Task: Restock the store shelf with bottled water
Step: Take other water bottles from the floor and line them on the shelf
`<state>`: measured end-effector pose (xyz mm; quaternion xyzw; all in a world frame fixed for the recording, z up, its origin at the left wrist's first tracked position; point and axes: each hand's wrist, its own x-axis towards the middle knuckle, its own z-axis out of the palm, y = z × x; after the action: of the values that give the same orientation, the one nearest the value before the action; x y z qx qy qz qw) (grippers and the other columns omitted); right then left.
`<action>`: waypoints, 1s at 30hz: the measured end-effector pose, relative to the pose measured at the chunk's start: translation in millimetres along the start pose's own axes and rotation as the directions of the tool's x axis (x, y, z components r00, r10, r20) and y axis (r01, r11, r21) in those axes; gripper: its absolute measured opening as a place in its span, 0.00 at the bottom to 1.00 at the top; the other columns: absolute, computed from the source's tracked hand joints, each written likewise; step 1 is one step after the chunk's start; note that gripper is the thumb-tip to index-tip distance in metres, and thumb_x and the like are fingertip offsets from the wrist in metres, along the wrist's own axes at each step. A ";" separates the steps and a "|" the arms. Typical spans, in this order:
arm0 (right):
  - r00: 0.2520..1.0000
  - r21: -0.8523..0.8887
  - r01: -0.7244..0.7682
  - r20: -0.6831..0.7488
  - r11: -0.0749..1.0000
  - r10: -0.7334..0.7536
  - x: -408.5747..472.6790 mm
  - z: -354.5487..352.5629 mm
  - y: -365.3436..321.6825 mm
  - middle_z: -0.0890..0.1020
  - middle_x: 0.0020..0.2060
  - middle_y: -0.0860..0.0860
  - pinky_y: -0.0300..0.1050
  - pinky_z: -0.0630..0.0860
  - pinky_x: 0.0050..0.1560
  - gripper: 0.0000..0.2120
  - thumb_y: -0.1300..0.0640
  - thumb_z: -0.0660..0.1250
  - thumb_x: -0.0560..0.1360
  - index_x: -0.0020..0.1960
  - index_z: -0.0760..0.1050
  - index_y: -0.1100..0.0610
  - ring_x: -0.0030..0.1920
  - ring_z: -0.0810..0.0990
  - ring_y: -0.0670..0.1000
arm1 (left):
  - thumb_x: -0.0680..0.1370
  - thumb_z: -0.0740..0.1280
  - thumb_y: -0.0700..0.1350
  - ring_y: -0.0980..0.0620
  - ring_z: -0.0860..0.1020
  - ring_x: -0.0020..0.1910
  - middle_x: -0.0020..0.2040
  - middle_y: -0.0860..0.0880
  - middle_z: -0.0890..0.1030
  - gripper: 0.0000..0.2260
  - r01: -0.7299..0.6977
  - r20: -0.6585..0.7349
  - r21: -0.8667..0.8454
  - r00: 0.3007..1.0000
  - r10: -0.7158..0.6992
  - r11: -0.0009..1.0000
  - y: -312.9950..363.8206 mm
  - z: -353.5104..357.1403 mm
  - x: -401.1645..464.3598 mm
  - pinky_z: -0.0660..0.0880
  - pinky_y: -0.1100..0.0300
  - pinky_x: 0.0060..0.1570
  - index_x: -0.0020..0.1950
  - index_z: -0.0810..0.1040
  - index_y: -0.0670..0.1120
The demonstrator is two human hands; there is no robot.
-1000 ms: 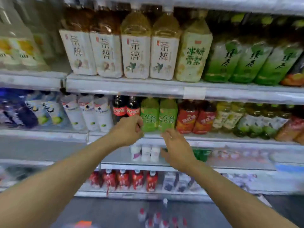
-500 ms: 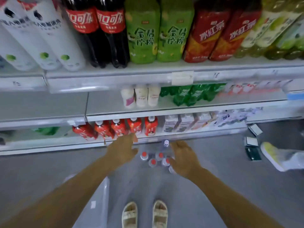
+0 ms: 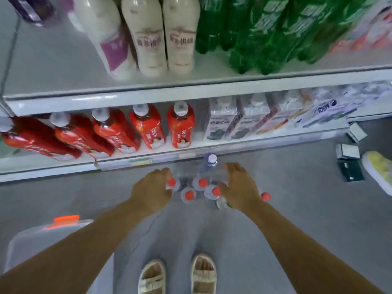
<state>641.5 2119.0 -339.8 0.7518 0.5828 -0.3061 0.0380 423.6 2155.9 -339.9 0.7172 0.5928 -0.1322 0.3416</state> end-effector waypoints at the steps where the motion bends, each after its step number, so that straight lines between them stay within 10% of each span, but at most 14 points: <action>1: 1.000 0.018 -0.018 -0.019 1.000 0.018 14.1 11.9 6.8 0.70 0.63 0.55 0.45 0.68 0.56 0.21 0.55 0.64 0.76 0.66 0.66 0.57 0.63 0.70 0.56 | 0.76 0.64 0.46 0.47 0.75 0.58 0.59 0.48 0.76 0.15 -0.004 -0.004 -0.002 1.000 0.004 1.000 -0.4 9.9 15.3 0.73 0.52 0.57 0.62 0.71 0.48; 17: 0.986 0.237 0.004 -0.165 0.972 0.036 184.7 154.7 69.7 0.74 0.60 0.57 0.44 0.72 0.54 0.34 0.56 0.76 0.67 0.67 0.64 0.59 0.57 0.74 0.57 | 0.75 0.67 0.44 0.45 0.75 0.57 0.59 0.46 0.75 0.18 -0.084 -0.064 0.060 0.994 0.088 0.995 -19.2 115.3 187.0 0.74 0.49 0.56 0.63 0.69 0.47; 22: 0.971 0.340 0.025 -0.231 0.940 0.058 195.3 161.8 74.1 0.77 0.52 0.55 0.29 0.67 0.38 0.29 0.57 0.78 0.65 0.61 0.68 0.58 0.46 0.75 0.51 | 0.75 0.67 0.44 0.47 0.75 0.57 0.60 0.47 0.75 0.18 -0.102 -0.080 0.054 0.991 0.106 0.993 -24.8 118.1 190.5 0.75 0.52 0.55 0.64 0.70 0.47; 30: 0.907 0.508 0.020 -0.372 0.861 0.198 153.9 122.7 65.8 0.80 0.46 0.53 0.38 0.69 0.40 0.20 0.54 0.75 0.68 0.55 0.73 0.60 0.42 0.77 0.51 | 0.75 0.68 0.45 0.48 0.75 0.58 0.61 0.47 0.76 0.18 -0.141 -0.092 0.045 0.985 0.144 0.989 -15.4 87.1 157.8 0.73 0.57 0.53 0.63 0.70 0.46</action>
<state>670.2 2178.6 -536.5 0.8096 0.4417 -0.2792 -0.2674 469.3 2220.4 -502.6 0.7696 0.5529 -0.0848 0.3078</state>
